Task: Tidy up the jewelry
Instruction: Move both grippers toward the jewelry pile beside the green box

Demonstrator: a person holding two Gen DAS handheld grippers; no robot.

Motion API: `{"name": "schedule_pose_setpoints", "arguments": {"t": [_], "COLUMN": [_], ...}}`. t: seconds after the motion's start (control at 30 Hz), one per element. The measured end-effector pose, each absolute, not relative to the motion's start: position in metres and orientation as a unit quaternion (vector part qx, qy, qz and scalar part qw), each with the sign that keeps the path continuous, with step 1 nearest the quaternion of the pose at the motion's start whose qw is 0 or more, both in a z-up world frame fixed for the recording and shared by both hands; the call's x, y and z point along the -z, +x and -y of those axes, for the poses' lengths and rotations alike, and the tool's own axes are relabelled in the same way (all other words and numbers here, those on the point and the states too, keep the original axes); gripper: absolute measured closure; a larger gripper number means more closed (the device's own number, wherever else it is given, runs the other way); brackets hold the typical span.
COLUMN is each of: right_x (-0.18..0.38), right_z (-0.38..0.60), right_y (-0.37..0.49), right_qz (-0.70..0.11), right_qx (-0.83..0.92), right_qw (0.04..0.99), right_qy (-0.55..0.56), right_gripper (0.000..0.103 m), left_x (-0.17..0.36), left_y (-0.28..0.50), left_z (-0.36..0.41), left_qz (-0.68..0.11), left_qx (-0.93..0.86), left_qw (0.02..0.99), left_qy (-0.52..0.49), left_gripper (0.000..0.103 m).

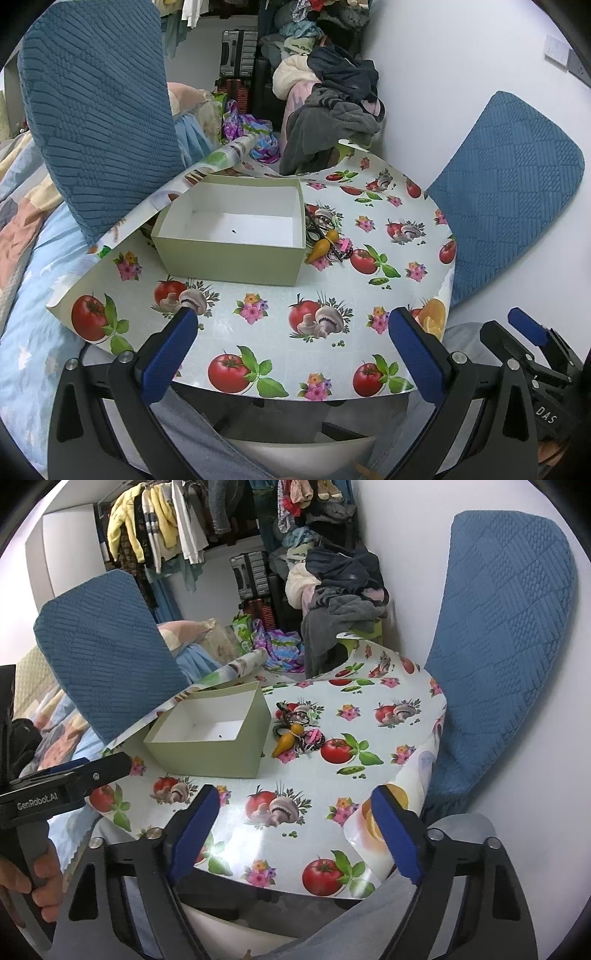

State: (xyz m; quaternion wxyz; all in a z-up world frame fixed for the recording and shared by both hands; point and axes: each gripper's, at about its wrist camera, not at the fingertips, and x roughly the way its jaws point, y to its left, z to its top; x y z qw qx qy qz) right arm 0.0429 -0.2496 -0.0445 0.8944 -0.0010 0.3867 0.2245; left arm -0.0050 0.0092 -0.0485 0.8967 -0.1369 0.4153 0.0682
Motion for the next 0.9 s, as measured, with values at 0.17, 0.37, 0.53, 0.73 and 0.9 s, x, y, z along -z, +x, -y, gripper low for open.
{"name": "schedule_pose_setpoints", "arguments": {"t": [0.17, 0.37, 0.53, 0.73, 0.9], "right_x": [0.046, 0.049, 0.054, 0.059, 0.064], "right_z": [0.252, 0.255, 0.258, 0.258, 0.257], "right_y": [0.046, 0.049, 0.052, 0.057, 0.063], "right_qz": [-0.388, -0.389, -0.390, -0.388, -0.385], "right_qx": [-0.223, -0.222, -0.224, -0.234, -0.234], "right_qw": [0.894, 0.894, 0.893, 0.891, 0.893], "right_qy": [0.001, 0.000, 0.001, 0.003, 0.005], "right_gripper": [0.029, 0.037, 0.039, 0.039, 0.038], "left_x": [0.052, 0.055, 0.059, 0.066, 0.070], "left_y": [-0.001, 0.002, 0.003, 0.005, 0.014], "left_z": [-0.005, -0.004, -0.005, -0.007, 0.001], "left_qz": [-0.416, -0.419, -0.414, -0.422, -0.421], "left_qx": [-0.069, -0.066, -0.071, -0.076, -0.097], "left_qw": [0.897, 0.895, 0.897, 0.892, 0.896], "left_qy": [-0.135, -0.137, -0.137, -0.141, -0.102], "left_gripper": [0.001, 0.001, 0.001, 0.001, 0.001]}}
